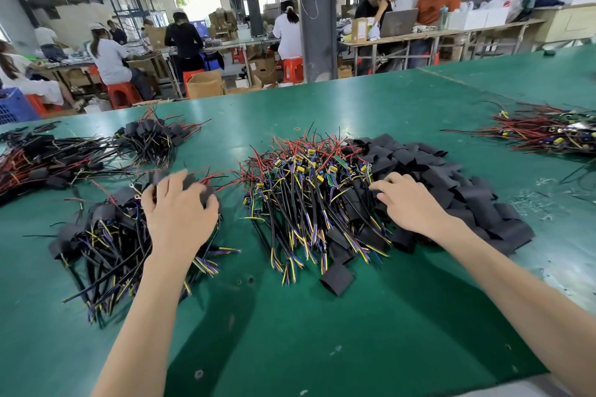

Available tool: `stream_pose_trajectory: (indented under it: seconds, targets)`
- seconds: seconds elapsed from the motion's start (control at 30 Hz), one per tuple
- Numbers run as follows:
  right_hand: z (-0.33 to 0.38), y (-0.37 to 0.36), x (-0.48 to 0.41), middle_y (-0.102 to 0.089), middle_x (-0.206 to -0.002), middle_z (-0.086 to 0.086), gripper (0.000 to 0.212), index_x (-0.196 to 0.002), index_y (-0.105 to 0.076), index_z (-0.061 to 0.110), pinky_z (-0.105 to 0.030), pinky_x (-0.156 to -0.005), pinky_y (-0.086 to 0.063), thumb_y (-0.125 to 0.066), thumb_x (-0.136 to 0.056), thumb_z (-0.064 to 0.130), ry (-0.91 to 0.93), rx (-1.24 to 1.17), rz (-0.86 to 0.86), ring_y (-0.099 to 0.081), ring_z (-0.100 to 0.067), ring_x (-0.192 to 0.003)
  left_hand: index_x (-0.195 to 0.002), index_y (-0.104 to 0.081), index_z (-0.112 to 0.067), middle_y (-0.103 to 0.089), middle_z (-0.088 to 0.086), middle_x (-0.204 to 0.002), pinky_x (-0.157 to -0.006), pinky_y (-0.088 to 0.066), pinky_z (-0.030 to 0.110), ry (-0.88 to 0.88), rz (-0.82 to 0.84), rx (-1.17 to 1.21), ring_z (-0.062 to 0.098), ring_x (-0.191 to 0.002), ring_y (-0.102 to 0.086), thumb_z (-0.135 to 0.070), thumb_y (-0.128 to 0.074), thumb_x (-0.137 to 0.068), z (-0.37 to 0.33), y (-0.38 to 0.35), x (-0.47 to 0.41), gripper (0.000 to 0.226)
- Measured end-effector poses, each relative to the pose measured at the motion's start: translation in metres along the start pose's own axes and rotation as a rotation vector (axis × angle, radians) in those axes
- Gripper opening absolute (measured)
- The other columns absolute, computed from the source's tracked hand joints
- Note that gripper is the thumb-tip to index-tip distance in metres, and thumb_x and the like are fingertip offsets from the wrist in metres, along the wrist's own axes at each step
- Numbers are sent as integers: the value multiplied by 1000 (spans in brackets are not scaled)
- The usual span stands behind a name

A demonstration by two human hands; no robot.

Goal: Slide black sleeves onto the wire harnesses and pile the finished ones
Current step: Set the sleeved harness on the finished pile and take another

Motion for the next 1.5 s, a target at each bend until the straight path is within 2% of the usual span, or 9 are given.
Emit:
stream_pose_trajectory:
  seconds: [0.37,0.47,0.63,0.87,0.97,1.07,1.2,1.37,1.5]
  targets:
    - [1,-4,-1,-45,-124,-6,32,-130,-46,22,-38,-88,-34,-42,-98,18,-4,15,18,-41,-27,-113,-112,-69,-18,-44,11,-140,-115,0,49,109,68,41,25,-138,-24,-20,-61,-86,-10,6,-3,28]
    - [1,-5,-2,-46,-119,-6,31,-128,-45,23,-39,-89,-33,-43,-97,20,-11,31,-7,-41,-27,-111,-104,-71,-23,-52,8,-130,-111,-12,45,36,-19,159,26,-128,-35,-20,-60,-85,-50,16,-8,22]
    - [1,-8,-3,-42,-116,-11,32,-131,-41,20,-39,-88,-34,-41,-99,26,-17,40,-82,-42,-30,-104,-108,-66,-28,-57,0,-122,-98,-27,39,-119,122,392,23,-117,-43,-21,-51,-90,-134,5,-24,24]
    - [5,-2,-3,-35,-104,-12,34,-131,-46,14,-37,-66,-39,-46,-97,15,-1,-102,-196,-40,-27,-66,-130,-51,-26,-49,-1,-133,-99,-26,43,-597,274,-9,22,-123,-36,-19,-45,-93,-216,-56,-46,38]
    - [4,-2,-3,-34,-105,-12,31,-127,-51,10,-38,-60,-44,-48,-96,11,-12,-151,-211,-45,-30,-59,-129,-50,-22,-49,1,-133,-103,-22,49,-664,334,-210,24,-126,-34,-21,-47,-90,-223,-75,-45,39]
    - [4,-2,-3,-35,-105,-12,30,-126,-52,7,-41,-63,-47,-49,-96,11,-2,-178,-242,-51,-35,-63,-122,-57,-20,-52,2,-126,-104,-22,49,-693,233,-254,26,-125,-35,-19,-53,-88,-227,-76,-46,34]
    - [6,4,-2,-34,-107,-12,28,-123,-52,6,-42,-62,-49,-48,-97,15,-19,-207,-320,-51,-35,-63,-114,-62,-26,-55,-1,-118,-94,-28,41,-635,176,-165,23,-116,-39,-18,-55,-89,-229,-65,-53,28]
    - [7,8,1,-35,-112,-13,23,-118,-54,9,-35,-61,-42,-48,-97,17,-51,-279,-369,-51,-33,-63,-107,-67,-28,-53,7,-113,-93,-33,35,-364,195,198,27,-108,-47,-22,-64,-87,-218,-47,-68,21]
    - [8,7,3,-34,-112,-14,23,-117,-55,7,-35,-64,-44,-49,-96,15,-28,-320,-381,-46,-29,-63,-113,-65,-26,-67,8,-107,-72,-39,29,-276,165,397,30,-99,-61,-28,-57,-90,-215,-27,-78,24]
Point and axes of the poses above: each hand's wrist, its own x-axis away from the middle knuckle, its own y-axis out of the back of the hand, z = x × y, the point moved 3 cm from there along -x, towards the middle knuckle
